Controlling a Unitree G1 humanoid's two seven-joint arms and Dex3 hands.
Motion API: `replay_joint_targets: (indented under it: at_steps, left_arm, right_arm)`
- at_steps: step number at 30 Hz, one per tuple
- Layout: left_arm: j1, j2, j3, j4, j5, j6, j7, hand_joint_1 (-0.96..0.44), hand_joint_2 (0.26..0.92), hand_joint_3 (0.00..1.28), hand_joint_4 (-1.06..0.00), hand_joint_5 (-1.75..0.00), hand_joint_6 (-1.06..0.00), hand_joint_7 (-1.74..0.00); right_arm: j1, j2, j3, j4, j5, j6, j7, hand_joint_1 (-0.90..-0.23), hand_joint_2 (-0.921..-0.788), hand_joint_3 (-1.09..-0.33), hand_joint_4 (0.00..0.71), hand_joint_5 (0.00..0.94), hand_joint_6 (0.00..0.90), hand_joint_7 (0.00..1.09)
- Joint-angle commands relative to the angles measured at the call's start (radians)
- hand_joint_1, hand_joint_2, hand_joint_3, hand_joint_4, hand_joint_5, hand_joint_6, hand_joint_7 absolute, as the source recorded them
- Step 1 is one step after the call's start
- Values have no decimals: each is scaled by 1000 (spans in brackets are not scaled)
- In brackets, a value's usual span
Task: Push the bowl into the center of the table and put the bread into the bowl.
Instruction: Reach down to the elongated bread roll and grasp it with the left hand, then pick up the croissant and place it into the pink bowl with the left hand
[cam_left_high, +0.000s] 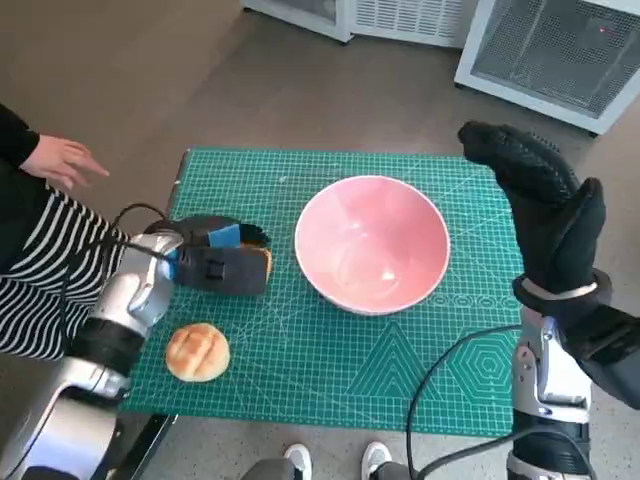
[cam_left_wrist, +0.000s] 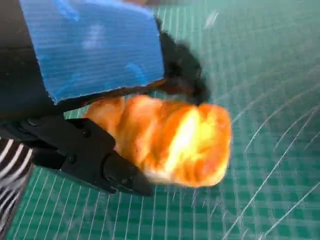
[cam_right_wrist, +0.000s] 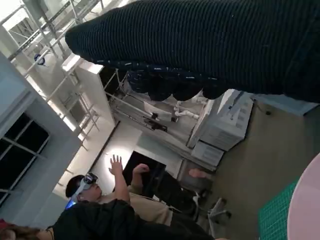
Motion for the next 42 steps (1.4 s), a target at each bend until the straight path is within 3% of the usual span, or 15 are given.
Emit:
replay_joint_targets:
  at_steps: [1,12,21,27,32,42]
  left_arm:
    - [52,55,88,-161,-72,-19,-11,3,907,34,-757,-1080,-661,-1073]
    - [61,86,248,-434,-214,-29,-45,4,909,34,-762,-1116,-675,-1096]
    - [-10,54,287,-541,-266,-17,-54,4,892,35,-809,-1034,-697,-1103]
    - [-97,-18,236,-545,-229,-34,-28,4,878,41,-847,-990,-710,-1091]
    - [-168,-87,170,-508,-183,-33,-21,3,886,54,-813,-1050,-681,-1100]
    - [-304,-213,56,-205,-116,-163,43,3,912,37,-779,-1105,-644,-1114]
  right_arm:
    - [19,-8,-2,3,3,16,0,-709,-921,-630,165,2,59,468]
    - [15,-8,-3,15,5,15,3,-707,-921,-629,165,2,62,465]
    - [16,-7,-2,14,3,14,1,-707,-921,-630,165,1,63,464]
    - [18,-6,-1,14,-1,13,-1,-706,-921,-636,165,1,64,462]
    - [19,-4,0,20,-3,8,-1,-706,-921,-637,165,1,66,462]
    - [28,-6,-1,26,-6,-3,2,-702,-921,-652,162,0,61,456]
